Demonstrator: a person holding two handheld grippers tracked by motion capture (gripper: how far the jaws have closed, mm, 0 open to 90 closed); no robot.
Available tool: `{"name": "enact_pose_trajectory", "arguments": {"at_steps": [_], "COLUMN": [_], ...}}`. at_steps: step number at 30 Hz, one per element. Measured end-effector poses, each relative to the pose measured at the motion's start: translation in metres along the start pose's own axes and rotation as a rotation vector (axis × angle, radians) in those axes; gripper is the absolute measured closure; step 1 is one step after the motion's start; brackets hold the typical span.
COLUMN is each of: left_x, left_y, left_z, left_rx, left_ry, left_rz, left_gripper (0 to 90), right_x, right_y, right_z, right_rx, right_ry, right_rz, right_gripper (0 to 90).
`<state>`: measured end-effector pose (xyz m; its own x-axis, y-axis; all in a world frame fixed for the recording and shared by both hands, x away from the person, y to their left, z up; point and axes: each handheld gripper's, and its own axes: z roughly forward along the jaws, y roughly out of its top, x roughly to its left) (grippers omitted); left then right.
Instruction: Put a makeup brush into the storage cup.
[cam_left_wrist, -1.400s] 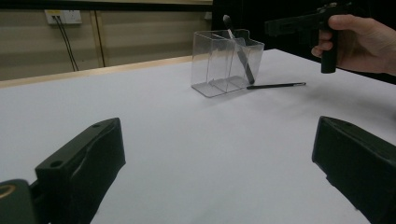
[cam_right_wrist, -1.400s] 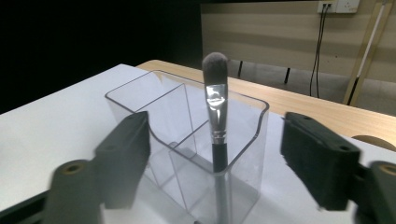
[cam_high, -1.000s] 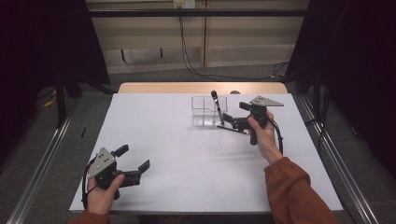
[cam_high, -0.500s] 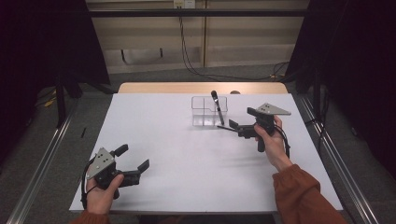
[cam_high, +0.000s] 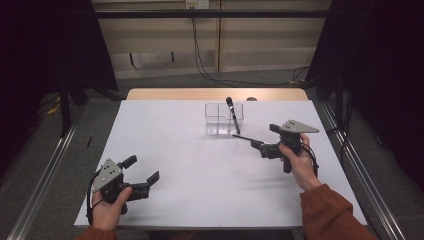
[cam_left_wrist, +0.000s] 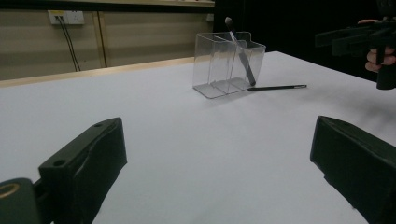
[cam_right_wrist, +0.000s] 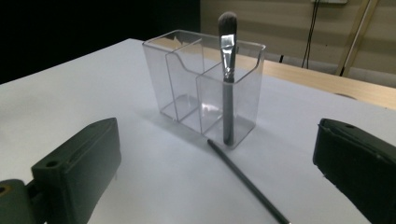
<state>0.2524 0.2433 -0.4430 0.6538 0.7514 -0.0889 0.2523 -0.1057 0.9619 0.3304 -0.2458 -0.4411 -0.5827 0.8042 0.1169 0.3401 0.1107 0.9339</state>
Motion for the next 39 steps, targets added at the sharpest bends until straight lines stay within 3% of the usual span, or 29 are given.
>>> {"name": "enact_pose_trajectory", "arguments": {"at_steps": [19, 33, 39], "left_x": [0.0, -0.005, -0.005], "left_y": [-0.002, -0.001, 0.0], "left_z": [-0.002, -0.007, -0.009], "left_rx": [0.002, -0.012, -0.015], "left_ry": [0.011, 0.023, 0.03], "left_rz": [-0.002, -0.002, 0.002], "left_gripper": [3.9, 3.9, 3.9], "right_x": [0.009, 0.012, 0.017], "right_y": [-0.021, -0.044, -0.049], "right_z": [-0.05, -0.088, -0.097], "right_rx": [-0.027, -0.014, -0.004], "right_ry": [-0.005, -0.069, -0.059], "right_rz": [-0.003, 0.01, 0.01], "right_gripper": [1.0, 1.1, 1.1]}}
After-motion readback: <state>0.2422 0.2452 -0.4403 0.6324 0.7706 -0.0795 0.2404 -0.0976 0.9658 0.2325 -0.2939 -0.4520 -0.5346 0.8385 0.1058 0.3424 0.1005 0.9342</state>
